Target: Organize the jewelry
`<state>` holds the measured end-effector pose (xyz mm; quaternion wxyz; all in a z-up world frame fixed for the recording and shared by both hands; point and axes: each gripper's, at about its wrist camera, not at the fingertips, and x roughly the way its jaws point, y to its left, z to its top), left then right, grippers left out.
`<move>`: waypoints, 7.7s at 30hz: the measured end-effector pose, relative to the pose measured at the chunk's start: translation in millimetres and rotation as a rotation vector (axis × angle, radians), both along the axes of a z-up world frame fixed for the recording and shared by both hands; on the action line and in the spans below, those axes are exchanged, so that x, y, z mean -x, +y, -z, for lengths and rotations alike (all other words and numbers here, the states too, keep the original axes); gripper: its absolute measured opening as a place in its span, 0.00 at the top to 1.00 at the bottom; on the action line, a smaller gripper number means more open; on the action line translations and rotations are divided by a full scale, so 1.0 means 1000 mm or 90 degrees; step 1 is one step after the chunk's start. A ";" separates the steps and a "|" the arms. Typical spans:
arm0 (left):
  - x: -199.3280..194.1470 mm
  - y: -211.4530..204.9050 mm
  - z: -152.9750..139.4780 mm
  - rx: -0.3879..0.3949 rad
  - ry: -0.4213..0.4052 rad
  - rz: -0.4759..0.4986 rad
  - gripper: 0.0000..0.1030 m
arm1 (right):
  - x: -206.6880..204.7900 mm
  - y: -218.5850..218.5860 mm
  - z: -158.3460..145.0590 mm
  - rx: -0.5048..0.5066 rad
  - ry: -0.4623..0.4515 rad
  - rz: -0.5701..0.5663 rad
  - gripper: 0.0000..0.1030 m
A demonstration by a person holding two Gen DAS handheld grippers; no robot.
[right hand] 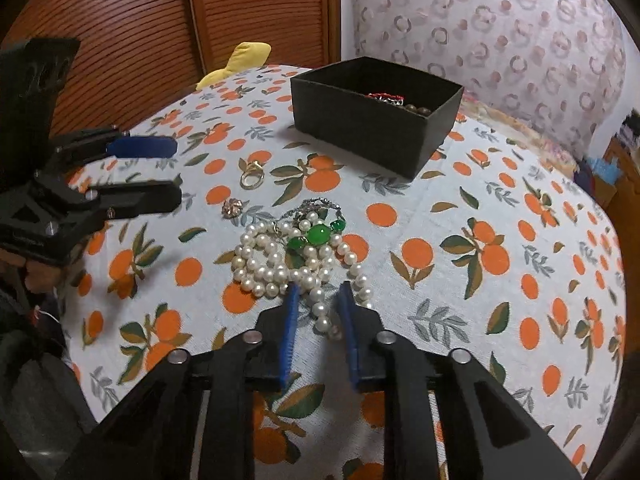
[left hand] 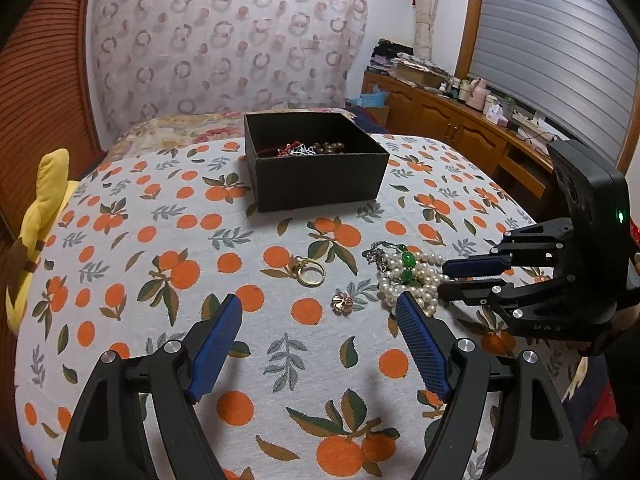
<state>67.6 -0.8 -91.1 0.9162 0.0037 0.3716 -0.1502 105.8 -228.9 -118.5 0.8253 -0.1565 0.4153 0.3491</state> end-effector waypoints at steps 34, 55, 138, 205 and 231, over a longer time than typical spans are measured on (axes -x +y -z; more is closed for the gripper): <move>-0.065 -0.054 0.000 0.042 0.065 0.098 0.55 | 0.015 -0.060 -0.022 -0.075 -0.028 0.076 0.92; -0.100 -0.096 0.022 0.001 0.126 0.168 0.84 | 0.028 -0.082 -0.016 -0.084 -0.026 0.092 0.91; -0.097 -0.030 -0.095 0.002 -0.086 0.071 0.92 | -0.023 -0.042 -0.188 -0.213 -0.245 0.086 0.92; -0.055 0.035 -0.011 -0.046 -0.017 -0.026 0.42 | -0.022 0.051 -0.017 -0.084 0.002 0.029 0.69; -0.052 0.050 0.010 -0.044 0.017 -0.037 0.42 | -0.002 0.095 -0.005 -0.051 0.018 -0.045 0.68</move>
